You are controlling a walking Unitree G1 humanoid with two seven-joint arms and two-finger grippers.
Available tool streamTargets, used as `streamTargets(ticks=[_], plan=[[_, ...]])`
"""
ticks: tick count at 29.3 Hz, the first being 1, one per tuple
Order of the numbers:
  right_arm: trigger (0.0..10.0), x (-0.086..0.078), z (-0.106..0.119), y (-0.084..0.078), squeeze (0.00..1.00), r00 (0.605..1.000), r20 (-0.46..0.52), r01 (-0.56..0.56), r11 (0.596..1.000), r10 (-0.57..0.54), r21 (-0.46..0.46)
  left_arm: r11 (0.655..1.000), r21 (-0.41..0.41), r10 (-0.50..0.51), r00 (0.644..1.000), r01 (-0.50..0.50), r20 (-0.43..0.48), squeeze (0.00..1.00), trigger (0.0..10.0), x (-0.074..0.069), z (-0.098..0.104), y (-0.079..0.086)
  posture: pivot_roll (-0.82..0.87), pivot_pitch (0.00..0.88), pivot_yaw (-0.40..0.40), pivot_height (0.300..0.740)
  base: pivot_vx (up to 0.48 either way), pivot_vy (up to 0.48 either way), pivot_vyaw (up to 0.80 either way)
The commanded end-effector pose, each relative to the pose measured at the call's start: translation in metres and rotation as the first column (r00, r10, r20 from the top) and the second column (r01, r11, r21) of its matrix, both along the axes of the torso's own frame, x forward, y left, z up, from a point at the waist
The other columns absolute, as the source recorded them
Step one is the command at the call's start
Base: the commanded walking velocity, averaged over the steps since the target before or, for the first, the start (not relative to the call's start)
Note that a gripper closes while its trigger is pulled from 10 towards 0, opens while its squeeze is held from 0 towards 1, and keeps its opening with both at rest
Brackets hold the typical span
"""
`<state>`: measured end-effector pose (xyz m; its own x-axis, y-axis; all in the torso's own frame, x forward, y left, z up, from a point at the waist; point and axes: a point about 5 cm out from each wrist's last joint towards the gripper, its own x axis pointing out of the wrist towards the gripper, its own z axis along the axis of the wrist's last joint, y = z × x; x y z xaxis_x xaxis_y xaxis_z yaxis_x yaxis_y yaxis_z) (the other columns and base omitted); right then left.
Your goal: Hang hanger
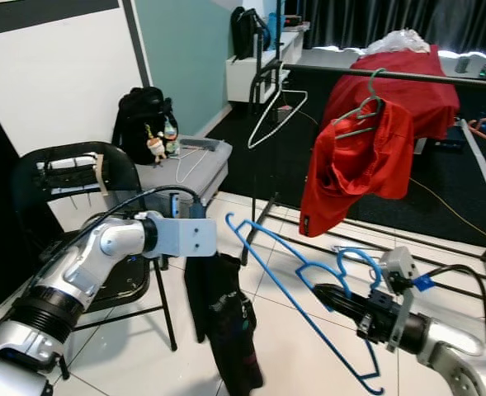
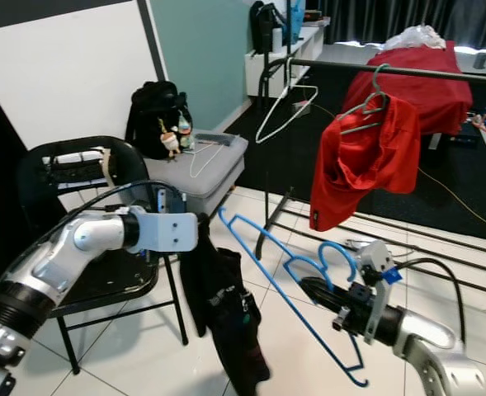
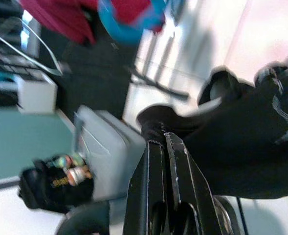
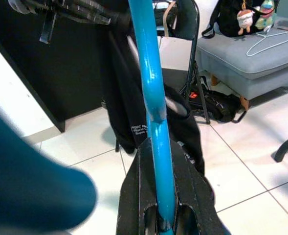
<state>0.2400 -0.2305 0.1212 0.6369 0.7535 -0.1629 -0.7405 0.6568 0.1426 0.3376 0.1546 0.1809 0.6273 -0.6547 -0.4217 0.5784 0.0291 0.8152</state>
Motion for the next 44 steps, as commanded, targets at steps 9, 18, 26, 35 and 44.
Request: streamTargets(ticks=[9,18,26,35,44], plan=[[10.0,-0.004,0.023,-0.027,0.0,0.992,0.119,0.065,0.988,-0.048,-0.142,0.996,0.083,-0.004,0.988,-0.008,0.152,0.0,10.0,0.008,0.016,0.012,-0.16,0.0,0.06,0.74,0.0,0.0,0.0],[10.0,-0.021,0.019,-0.028,0.0,0.981,-0.088,-0.191,0.945,0.173,-0.265,0.987,0.057,-0.158,0.944,0.148,0.29,0.0,10.0,0.001,0.035,-0.01,-0.15,0.0,0.051,0.74,0.0,0.0,0.0],[10.0,-0.002,0.02,-0.023,0.0,0.987,-0.039,-0.158,0.925,0.154,-0.346,0.97,0.084,-0.241,0.922,0.227,0.303,0.0,10.0,-0.003,0.038,-0.021,-0.14,0.0,0.048,0.74,0.0,0.0,0.0],[10.0,0.013,0.025,-0.017,0.0,0.994,0.012,-0.101,0.936,0.112,-0.338,0.965,0.08,-0.261,0.916,0.248,0.304,0.0,10.0,-0.005,0.036,-0.024,-0.13,0.0,0.043,0.74,0.0,0.0,0.0],[10.0,0.018,0.027,-0.011,0.0,0.993,0.004,-0.111,0.937,0.119,-0.331,0.951,0.055,-0.307,0.899,0.305,0.314,0.0,10.0,-0.009,0.037,-0.037,-0.14,0.0,0.037,0.74,0.0,0.0,0.0]])
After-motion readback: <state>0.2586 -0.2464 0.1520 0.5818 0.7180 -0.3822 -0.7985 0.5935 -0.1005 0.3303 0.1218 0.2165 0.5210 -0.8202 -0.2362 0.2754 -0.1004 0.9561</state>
